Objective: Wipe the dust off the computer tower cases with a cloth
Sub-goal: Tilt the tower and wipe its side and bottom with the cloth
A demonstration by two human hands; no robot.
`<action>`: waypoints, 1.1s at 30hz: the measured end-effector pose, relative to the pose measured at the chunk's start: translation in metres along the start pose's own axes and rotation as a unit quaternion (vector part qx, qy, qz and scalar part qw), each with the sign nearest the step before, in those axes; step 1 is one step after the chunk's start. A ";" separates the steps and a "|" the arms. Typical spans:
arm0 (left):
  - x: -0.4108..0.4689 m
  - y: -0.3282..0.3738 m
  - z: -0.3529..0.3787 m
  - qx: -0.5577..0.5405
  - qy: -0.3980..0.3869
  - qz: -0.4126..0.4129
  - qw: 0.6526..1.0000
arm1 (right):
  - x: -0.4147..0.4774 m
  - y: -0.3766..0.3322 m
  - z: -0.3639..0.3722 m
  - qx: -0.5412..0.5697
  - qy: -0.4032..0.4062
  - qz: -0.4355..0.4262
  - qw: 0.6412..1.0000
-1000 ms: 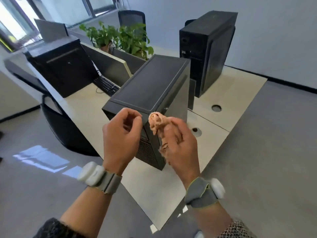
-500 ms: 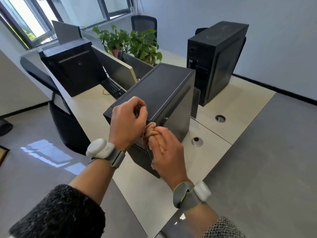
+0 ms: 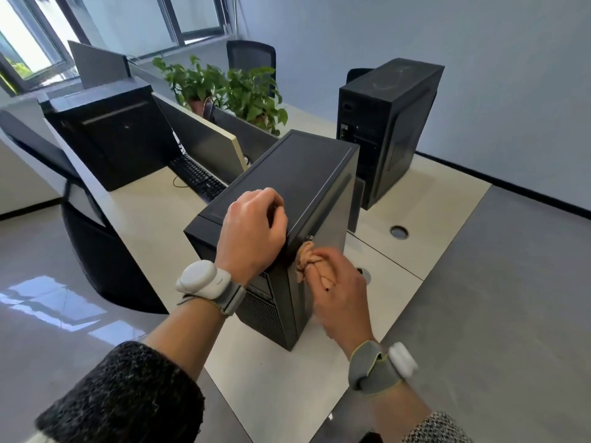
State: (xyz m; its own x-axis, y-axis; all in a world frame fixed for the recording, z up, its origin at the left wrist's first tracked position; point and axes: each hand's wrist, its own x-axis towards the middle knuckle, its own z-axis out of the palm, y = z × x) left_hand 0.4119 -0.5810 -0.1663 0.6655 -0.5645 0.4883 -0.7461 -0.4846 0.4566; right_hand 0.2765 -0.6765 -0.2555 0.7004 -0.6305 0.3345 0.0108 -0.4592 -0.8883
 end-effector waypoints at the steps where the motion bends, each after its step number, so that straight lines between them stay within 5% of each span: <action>1: 0.002 0.001 0.000 0.003 0.000 0.000 1.000 | 0.003 -0.001 -0.004 -0.002 0.002 -0.014 1.000; 5: 0.022 0.016 0.004 -0.002 0.008 -0.002 1.000 | 0.018 -0.014 -0.005 0.006 -0.024 -0.099 0.995; 10: 0.040 0.024 0.020 0.016 -0.017 -0.040 0.999 | 0.040 0.036 -0.028 -0.049 -0.023 -0.048 0.997; 15: 0.040 0.023 0.031 0.063 -0.009 -0.097 0.993 | 0.039 0.023 -0.020 -0.011 -0.089 -0.142 0.986; 20: 0.037 0.024 0.028 0.098 -0.004 -0.118 0.988 | 0.060 0.052 -0.032 -0.036 -0.062 -0.056 0.996; 25: 0.039 0.025 0.030 0.111 -0.005 -0.119 0.987 | 0.062 0.027 -0.028 0.022 -0.133 -0.160 0.978; 30: 0.037 0.026 0.029 0.124 -0.007 -0.127 0.984 | 0.080 0.061 -0.042 -0.018 -0.116 -0.097 0.988; 33: 0.037 0.026 0.030 0.125 -0.008 -0.133 0.983 | 0.082 0.037 -0.048 0.043 -0.134 -0.139 0.980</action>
State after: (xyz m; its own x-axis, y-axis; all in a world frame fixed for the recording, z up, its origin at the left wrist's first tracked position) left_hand 0.4164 -0.6349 -0.1583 0.8388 -0.4053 0.3635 -0.5291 -0.7641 0.3690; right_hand 0.2999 -0.7748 -0.2457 0.8244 -0.2951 0.4831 0.2802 -0.5287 -0.8012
